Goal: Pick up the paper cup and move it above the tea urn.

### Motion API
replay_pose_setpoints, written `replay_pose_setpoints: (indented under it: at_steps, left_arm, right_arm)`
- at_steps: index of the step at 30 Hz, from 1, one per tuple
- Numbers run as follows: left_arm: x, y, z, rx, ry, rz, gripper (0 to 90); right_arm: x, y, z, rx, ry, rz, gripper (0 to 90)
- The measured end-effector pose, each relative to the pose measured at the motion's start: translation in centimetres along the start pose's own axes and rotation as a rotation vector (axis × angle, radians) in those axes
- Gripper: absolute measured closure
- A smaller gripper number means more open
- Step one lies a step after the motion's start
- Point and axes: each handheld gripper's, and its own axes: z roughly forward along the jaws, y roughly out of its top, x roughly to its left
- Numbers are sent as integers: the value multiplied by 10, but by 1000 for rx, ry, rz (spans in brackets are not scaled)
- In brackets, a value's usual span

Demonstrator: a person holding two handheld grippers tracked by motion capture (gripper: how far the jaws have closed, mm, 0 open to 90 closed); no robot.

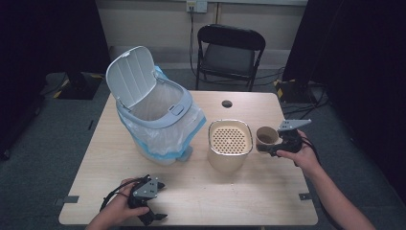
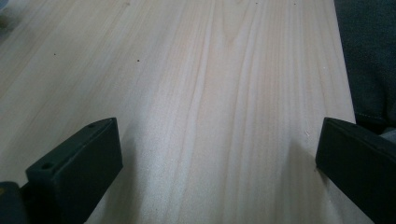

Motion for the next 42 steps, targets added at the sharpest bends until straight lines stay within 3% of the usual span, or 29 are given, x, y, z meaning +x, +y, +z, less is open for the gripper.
replay_pose_setpoints:
  at_steps: [19, 42]
  left_arm:
    - [0, 0, 0, 0, 0, 0, 0]
    - [0, 0, 0, 0, 0, 0, 0]
  right_arm:
    - [-26, 26, 7, -30, -9, -25, 262]
    - [-47, 55, 14, -44, -14, -69, 263]
